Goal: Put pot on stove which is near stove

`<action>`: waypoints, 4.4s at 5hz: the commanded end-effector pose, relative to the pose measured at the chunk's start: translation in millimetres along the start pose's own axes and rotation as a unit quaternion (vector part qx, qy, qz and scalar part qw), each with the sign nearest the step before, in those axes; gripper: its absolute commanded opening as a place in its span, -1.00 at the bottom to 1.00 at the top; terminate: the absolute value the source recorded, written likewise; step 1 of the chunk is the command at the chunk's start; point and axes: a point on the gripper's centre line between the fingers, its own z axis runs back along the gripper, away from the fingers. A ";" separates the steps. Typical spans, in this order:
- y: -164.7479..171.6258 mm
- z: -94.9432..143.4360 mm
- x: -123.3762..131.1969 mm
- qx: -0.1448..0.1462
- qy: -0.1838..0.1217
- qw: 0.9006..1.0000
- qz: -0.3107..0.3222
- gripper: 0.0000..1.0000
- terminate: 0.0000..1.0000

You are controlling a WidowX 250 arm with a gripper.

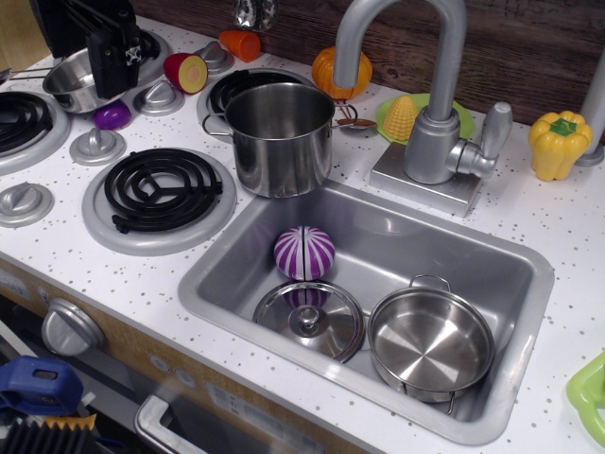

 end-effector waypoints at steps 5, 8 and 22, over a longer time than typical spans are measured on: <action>29.3 -22.5 72.4 0.006 -0.081 0.992 -0.095 1.00 -1.00; 19.6 -57.6 124.0 -0.023 -0.133 0.983 -0.126 1.00 -1.00; 45.6 -21.7 66.2 -0.046 -0.041 0.992 -0.106 -1.00 -1.00</action>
